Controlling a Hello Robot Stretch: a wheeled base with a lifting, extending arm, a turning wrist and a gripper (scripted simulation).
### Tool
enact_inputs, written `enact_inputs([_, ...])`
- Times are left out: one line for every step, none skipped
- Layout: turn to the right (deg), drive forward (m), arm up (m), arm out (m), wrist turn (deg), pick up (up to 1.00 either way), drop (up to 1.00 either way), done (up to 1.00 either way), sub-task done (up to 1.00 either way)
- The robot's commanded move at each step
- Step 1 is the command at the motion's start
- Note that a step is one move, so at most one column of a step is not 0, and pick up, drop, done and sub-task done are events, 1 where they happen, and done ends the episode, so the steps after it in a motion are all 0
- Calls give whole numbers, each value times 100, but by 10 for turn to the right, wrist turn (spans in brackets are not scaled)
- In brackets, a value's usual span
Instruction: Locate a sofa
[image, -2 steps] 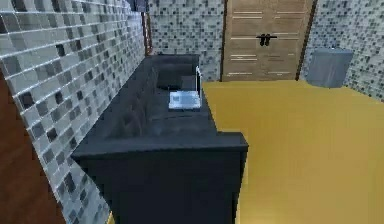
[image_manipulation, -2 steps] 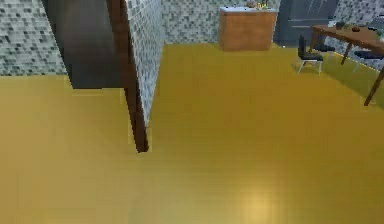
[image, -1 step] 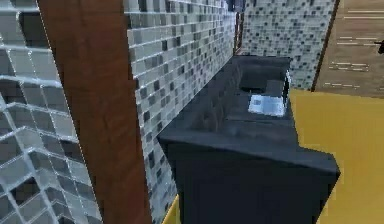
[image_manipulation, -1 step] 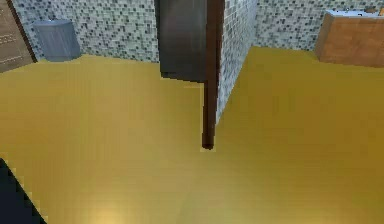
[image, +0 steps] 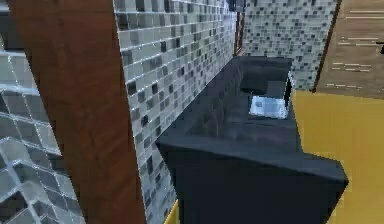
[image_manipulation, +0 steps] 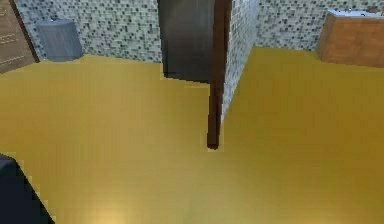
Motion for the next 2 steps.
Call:
enact_inputs([150, 0, 0, 0, 0, 0, 0, 0, 0])
enact_inputs([0, 0, 0, 0, 0, 0, 0, 100, 0])
